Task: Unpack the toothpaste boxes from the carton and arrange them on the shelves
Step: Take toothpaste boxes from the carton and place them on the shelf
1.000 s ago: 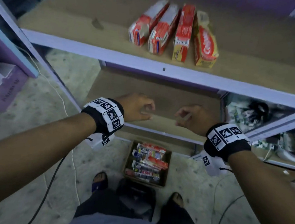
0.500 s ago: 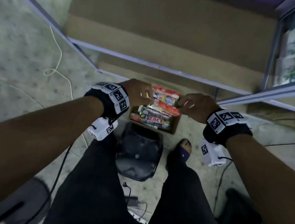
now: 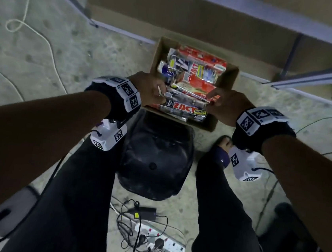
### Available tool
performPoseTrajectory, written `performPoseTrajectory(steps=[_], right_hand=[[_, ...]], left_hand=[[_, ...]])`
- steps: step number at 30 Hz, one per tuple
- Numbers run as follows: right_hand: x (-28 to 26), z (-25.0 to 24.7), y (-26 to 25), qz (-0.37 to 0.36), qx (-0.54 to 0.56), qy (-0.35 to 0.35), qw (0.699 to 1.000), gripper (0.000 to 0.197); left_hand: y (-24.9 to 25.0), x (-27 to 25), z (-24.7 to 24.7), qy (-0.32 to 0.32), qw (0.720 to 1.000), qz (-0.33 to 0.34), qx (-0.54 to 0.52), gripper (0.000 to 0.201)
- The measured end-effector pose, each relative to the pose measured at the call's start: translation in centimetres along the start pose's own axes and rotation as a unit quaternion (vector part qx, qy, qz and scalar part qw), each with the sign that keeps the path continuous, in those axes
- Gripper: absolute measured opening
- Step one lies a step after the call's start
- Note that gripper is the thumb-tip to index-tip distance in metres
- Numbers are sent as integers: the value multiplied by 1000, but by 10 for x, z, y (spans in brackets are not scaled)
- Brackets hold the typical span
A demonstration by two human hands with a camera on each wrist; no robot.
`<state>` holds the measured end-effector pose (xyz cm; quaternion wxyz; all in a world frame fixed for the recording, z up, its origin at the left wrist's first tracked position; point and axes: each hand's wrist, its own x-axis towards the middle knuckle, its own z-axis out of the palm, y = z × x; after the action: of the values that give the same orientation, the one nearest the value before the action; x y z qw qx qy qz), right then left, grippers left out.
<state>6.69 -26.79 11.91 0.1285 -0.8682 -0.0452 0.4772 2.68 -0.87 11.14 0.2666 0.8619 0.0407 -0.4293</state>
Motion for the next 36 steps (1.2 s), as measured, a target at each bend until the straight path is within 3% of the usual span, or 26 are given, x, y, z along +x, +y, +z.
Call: performPoseTrajectory(steps=[7,11,23,28,32,36], right_hand=[[81,40,27,2,-1,35,999,54],[117,56,42,9,5,61,998,61],[166,96,68,-33,11,159,987,71],[173,103,75,-70,-12,207,976,63],[179,105,78,-86,0,241,967,46],[184,99,80,-92,10,234,968,47]], left_hand=[[-39,68,44,32,999,6,-13,38],[-50,96,57,49,998,45,-17,41],[-60,133,106,11,995,95,-16,59],[-61,140,115,26,992,102,72,60],[-59,143,116,12,991,114,69,53],[-57,145,117,4,990,125,57,51]])
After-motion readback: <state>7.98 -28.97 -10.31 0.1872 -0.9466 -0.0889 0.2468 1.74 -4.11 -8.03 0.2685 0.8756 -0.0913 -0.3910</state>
